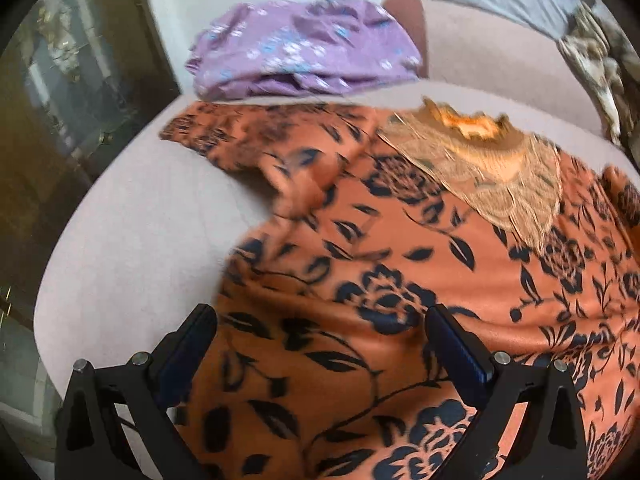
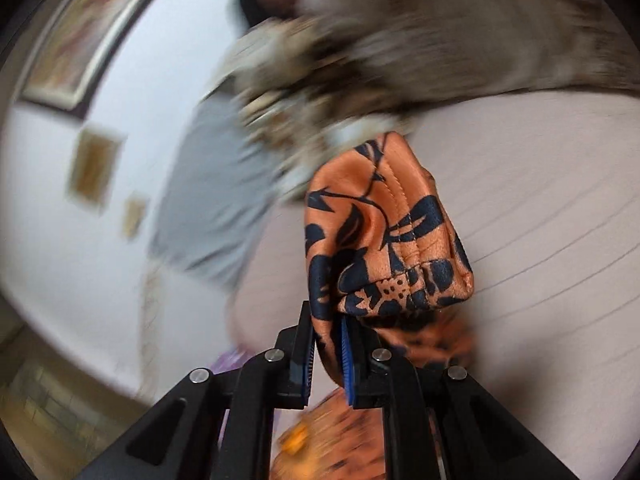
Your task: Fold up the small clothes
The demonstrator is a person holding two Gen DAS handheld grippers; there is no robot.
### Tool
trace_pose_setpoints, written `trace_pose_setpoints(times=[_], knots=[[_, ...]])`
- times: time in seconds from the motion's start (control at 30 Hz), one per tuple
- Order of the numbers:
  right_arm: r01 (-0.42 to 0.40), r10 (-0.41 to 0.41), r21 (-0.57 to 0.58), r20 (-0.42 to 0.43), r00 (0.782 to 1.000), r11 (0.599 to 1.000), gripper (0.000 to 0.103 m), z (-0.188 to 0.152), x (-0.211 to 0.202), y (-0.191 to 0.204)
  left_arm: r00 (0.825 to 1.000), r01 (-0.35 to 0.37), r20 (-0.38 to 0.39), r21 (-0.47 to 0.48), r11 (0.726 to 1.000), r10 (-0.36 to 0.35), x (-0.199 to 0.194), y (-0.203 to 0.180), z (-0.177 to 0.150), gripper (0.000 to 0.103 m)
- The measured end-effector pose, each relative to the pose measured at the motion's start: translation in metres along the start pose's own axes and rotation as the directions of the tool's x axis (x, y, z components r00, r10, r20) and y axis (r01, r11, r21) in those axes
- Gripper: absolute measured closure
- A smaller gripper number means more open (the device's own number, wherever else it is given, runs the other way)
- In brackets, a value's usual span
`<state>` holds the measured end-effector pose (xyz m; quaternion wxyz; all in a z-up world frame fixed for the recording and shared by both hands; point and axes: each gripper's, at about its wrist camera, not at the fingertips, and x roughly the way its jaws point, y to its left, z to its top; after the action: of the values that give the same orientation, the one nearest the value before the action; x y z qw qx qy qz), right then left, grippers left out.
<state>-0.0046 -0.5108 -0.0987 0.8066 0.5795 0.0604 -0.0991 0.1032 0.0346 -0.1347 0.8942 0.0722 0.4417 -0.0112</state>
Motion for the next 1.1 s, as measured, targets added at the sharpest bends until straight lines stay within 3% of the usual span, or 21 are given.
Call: trace_pose_setpoints(times=[0.13,0.23,0.27,0.3,0.37,0.43,0.47,0.5,0.57,0.67,0.73,0.8,0.87,0.93,1.03,1.1], knots=[[-0.125,0.105,-0.123,-0.160,0.981,0.984,0.091,-0.069,0.031,0.078,1.000,-0.008,0.020,-0.071,0.997,0.010,-0.009,0.024,0.002,0.000],[-0.203,0.145,-0.156,-0.319,0.937,0.967,0.086,-0.128,0.062,0.114,0.999,-0.024,0.030,-0.126,0.992,0.028,-0.013,0.042,0.003,0.000],[-0.230,0.157,-0.155,-0.382,0.911,0.961,0.078,-0.152,0.071,0.122,0.999,-0.030,0.032,-0.144,0.989,0.035,-0.014,0.047,0.003,0.000],[-0.260,0.172,-0.144,-0.445,0.879,0.955,0.044,-0.172,0.081,0.129,0.999,-0.034,0.034,-0.166,0.985,0.041,-0.015,0.054,0.003,0.000],[-0.317,0.224,-0.071,-0.564,0.795,0.946,0.005,-0.214,0.094,0.136,0.998,-0.037,0.037,-0.192,0.981,0.045,-0.014,0.059,0.005,0.000],[-0.356,0.263,-0.038,-0.603,0.753,0.934,0.005,-0.234,0.093,0.139,0.998,-0.027,0.041,-0.214,0.976,0.037,-0.015,0.064,0.005,0.000],[-0.363,0.258,-0.050,-0.612,0.747,0.931,0.005,-0.237,0.091,0.140,0.998,-0.023,0.046,-0.222,0.975,0.034,-0.016,0.066,0.005,0.000],[-0.361,0.246,-0.072,-0.608,0.755,0.930,0.005,-0.236,0.087,0.139,0.998,-0.019,0.052,-0.224,0.974,0.031,-0.017,0.066,0.005,0.000],[-0.336,0.205,-0.131,-0.573,0.793,0.933,0.005,-0.222,0.079,0.130,0.998,0.000,0.069,-0.221,0.975,0.016,-0.018,0.062,0.008,0.000],[-0.206,0.061,-0.239,-0.502,0.863,0.949,0.007,-0.202,0.063,0.115,0.994,0.043,0.109,-0.184,0.982,-0.023,-0.021,0.048,0.016,0.000],[-0.119,-0.036,-0.304,-0.459,0.888,0.945,0.015,-0.187,0.062,0.099,0.988,0.107,0.128,-0.155,0.982,-0.088,-0.022,0.036,0.027,0.001],[-0.038,-0.120,-0.341,-0.429,0.895,0.939,0.031,-0.165,0.062,0.078,0.974,0.194,0.142,-0.117,0.974,-0.177,-0.020,0.021,0.039,0.010],[0.055,-0.182,-0.304,-0.410,0.894,0.951,0.047,-0.144,0.065,0.047,0.962,0.248,0.130,-0.059,0.967,-0.239,-0.011,0.004,0.050,0.043],[0.099,-0.189,-0.228,-0.417,0.889,0.969,0.055,-0.129,0.073,0.021,0.955,0.288,0.088,-0.039,0.957,-0.284,0.006,-0.009,0.059,0.065],[0.146,-0.203,-0.162,-0.433,0.878,0.976,0.056,-0.118,0.085,-0.001,0.944,0.330,0.019,-0.091,0.940,-0.330,0.035,-0.012,0.064,0.066],[0.155,-0.217,-0.170,-0.451,0.866,0.973,0.056,-0.119,0.093,-0.005,0.952,0.302,-0.016,-0.099,0.948,-0.305,0.048,-0.010,0.061,0.065]])
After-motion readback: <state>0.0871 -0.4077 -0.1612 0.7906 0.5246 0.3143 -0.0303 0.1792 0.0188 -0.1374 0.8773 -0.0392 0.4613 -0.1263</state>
